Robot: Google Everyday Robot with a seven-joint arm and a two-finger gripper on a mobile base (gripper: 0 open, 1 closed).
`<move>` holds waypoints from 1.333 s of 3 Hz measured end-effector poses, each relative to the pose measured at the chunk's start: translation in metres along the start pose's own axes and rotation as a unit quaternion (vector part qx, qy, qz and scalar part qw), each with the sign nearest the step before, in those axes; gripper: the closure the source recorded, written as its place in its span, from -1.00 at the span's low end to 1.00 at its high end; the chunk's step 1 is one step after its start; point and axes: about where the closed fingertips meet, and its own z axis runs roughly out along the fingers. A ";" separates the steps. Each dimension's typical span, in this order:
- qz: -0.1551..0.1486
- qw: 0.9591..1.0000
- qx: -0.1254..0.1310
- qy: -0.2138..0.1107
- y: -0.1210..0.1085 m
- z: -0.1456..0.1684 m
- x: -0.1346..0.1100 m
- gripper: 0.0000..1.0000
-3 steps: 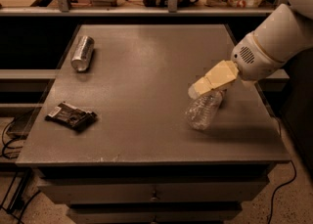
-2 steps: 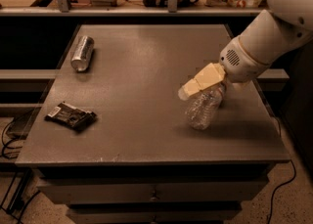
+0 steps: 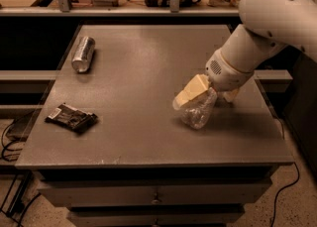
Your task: Move water bottle near redbull can
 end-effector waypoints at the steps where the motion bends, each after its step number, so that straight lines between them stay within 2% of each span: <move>1: 0.008 1.000 0.007 0.006 -0.003 0.003 0.002 -0.19; 3: 0.008 1.000 0.007 0.006 -0.002 -0.003 0.001 0.76; 4: -0.027 0.999 0.037 -0.028 -0.005 -0.035 -0.013 1.00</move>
Offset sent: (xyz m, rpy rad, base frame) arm -0.0009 -0.0204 -0.0085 -0.0527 -0.0022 -0.0782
